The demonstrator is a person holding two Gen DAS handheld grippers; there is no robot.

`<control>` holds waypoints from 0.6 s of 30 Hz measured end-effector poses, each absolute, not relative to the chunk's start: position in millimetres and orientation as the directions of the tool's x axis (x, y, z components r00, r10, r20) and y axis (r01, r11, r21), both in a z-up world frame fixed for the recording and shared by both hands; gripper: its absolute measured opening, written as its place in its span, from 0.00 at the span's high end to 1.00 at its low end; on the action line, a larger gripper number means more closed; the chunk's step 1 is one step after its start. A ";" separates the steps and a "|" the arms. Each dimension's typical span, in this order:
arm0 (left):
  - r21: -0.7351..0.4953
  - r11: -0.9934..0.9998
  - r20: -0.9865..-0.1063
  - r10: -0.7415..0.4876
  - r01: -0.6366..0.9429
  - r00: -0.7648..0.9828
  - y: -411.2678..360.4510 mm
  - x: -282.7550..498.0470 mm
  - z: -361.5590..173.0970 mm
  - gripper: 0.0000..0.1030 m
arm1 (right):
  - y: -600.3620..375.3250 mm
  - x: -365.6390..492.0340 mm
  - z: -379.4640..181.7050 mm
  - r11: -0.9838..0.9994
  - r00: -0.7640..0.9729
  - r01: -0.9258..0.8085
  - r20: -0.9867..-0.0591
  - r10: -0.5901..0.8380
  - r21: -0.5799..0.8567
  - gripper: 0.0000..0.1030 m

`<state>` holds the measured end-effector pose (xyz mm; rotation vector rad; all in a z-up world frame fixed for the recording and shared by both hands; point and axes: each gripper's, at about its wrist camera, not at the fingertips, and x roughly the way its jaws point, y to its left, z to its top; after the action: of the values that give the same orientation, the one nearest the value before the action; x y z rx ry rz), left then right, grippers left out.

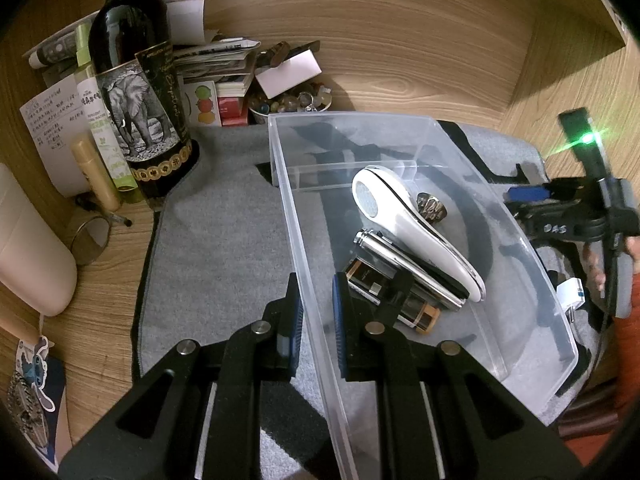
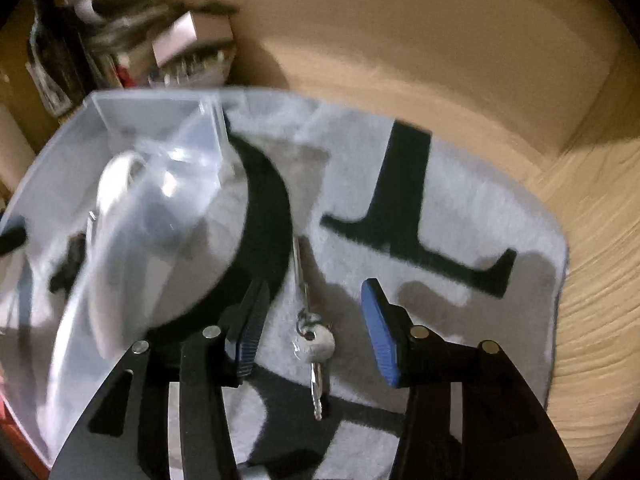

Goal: Organize rigid objects
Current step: 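Lower the right gripper onto the key ring and grasp the keys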

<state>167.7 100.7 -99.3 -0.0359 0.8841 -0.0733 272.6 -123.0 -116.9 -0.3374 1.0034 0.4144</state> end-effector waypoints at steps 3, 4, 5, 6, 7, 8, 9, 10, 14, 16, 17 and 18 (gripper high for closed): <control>-0.061 0.997 -0.771 -0.078 0.049 0.632 100.8 167.6 -99.2 0.88 | -121.9 284.1 -138.1 0.872 0.415 -0.483 -0.897 0.150 -0.078 0.57; -0.062 0.997 -0.771 -0.078 0.048 0.632 100.8 167.7 -99.2 0.88 | -122.9 285.4 -137.9 0.875 0.422 -0.480 -0.892 0.165 -0.065 0.59; -0.062 0.997 -0.771 -0.078 0.048 0.632 100.8 167.7 -99.2 0.88 | -123.9 286.3 -136.5 0.875 0.419 -0.481 -0.890 0.181 -0.049 0.74; -0.061 0.997 -0.771 -0.077 0.047 0.632 100.6 167.8 -99.0 0.88 | -123.5 285.9 -134.5 0.871 0.410 -0.490 -0.891 0.197 -0.033 0.84; -0.061 0.997 -0.771 -0.076 0.045 0.632 100.4 168.1 -98.9 0.88 | -122.7 285.2 -133.4 0.870 0.410 -0.492 -0.890 0.199 -0.032 0.83; -0.061 0.997 -0.772 -0.076 0.044 0.632 100.6 168.1 -98.9 0.88 | -121.6 282.8 -132.1 0.868 0.417 -0.495 -0.887 0.199 -0.038 0.83; -0.062 0.997 -0.772 -0.076 0.044 0.631 100.7 168.1 -99.0 0.88 | -120.9 280.6 -131.5 0.866 0.424 -0.499 -0.883 0.200 -0.043 0.83; -0.062 0.997 -0.772 -0.076 0.045 0.631 100.4 168.2 -99.1 0.88 | -120.0 277.8 -131.2 0.864 0.430 -0.502 -0.880 0.203 -0.046 0.83; -0.056 0.997 -0.772 -0.072 0.045 0.631 100.0 168.5 -98.8 0.88 | -128.1 264.3 -119.2 0.867 0.439 -0.498 -0.862 0.254 0.003 0.96; -0.054 0.998 -0.772 -0.070 0.045 0.631 100.0 168.4 -98.9 0.88 | -129.0 257.2 -110.3 0.869 0.471 -0.494 -0.843 0.259 -0.009 0.96; -0.054 0.998 -0.772 -0.070 0.044 0.632 100.2 168.0 -99.1 0.88 | -130.2 253.9 -104.7 0.869 0.487 -0.494 -0.834 0.260 -0.017 0.96; -0.055 0.998 -0.772 -0.070 0.044 0.632 100.0 168.0 -99.1 0.88 | -131.6 251.7 -100.8 0.869 0.491 -0.494 -0.829 0.268 -0.011 0.96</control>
<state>168.0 100.0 -99.1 -0.0317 0.8844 -0.0650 251.7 -131.6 -100.8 -0.2621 0.9521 0.4694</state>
